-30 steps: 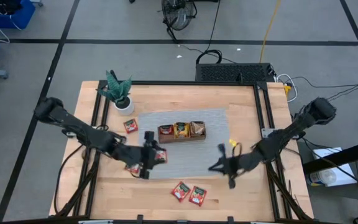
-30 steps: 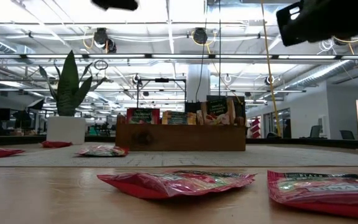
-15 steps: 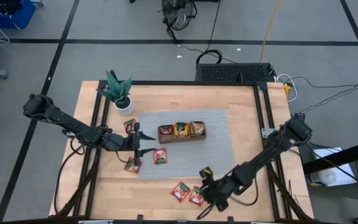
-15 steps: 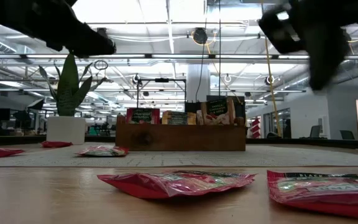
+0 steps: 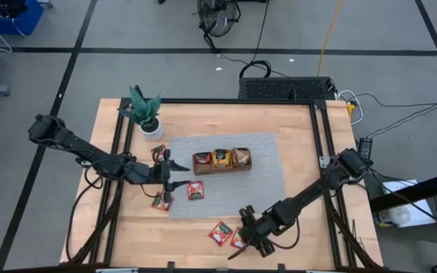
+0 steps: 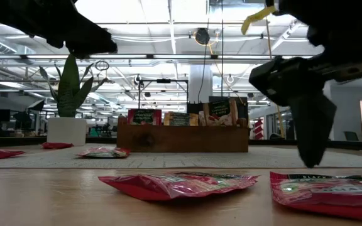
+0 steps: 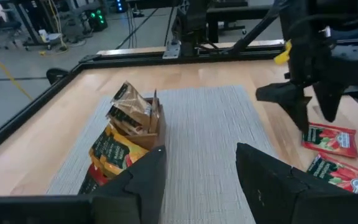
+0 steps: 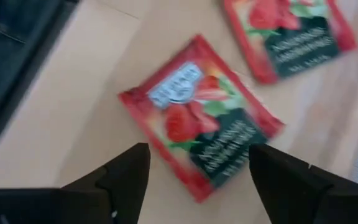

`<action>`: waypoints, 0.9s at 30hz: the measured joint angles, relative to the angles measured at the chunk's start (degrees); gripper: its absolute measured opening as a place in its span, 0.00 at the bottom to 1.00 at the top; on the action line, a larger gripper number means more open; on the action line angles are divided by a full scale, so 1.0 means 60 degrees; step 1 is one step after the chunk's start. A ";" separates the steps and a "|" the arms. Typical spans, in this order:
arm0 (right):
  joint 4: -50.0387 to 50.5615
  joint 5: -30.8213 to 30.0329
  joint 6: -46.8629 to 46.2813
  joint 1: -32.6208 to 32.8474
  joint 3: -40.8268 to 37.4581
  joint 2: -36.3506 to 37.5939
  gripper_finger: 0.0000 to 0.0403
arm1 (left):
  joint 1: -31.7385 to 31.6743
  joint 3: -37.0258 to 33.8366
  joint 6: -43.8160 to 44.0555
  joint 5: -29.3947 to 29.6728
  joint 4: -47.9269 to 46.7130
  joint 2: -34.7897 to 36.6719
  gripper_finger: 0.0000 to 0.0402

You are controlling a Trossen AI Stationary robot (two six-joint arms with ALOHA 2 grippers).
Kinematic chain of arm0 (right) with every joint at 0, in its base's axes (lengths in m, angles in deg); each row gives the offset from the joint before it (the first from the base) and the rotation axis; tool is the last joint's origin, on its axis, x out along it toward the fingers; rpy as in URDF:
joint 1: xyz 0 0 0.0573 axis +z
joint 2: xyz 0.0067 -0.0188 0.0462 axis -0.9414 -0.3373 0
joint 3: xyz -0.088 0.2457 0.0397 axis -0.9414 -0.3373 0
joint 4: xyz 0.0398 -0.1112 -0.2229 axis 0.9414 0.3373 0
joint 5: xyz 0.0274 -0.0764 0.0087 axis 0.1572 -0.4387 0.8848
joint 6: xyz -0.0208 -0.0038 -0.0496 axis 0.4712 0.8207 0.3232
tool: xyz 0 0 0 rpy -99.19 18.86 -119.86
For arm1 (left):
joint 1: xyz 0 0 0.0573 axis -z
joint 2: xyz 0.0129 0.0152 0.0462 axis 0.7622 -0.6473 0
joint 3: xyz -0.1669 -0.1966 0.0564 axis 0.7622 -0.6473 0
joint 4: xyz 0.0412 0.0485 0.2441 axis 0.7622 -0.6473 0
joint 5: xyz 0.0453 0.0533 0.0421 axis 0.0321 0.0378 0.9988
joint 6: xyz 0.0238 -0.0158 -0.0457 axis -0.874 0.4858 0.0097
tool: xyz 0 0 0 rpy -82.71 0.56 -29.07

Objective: Pick & Place Tea
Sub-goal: Put the red tea into the left part of the wooden organizer

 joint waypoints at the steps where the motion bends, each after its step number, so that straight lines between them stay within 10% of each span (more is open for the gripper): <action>1: -0.0027 -0.0081 0.0038 -0.0067 -0.0073 0.0010 0.63 | 0.0000 0.0000 0.0025 0.0000 -0.0007 0.0000 0.49; 16: -0.1540 -0.0192 -0.0073 -0.0623 -0.2052 0.0067 0.60 | 0.0007 0.0004 -0.0014 -0.0051 -0.0087 0.0000 0.49; 27: -0.1737 -0.0720 -0.0182 -0.0571 -0.2403 0.0347 0.35 | 0.0007 0.0007 0.0019 -0.0058 -0.0087 0.0000 0.49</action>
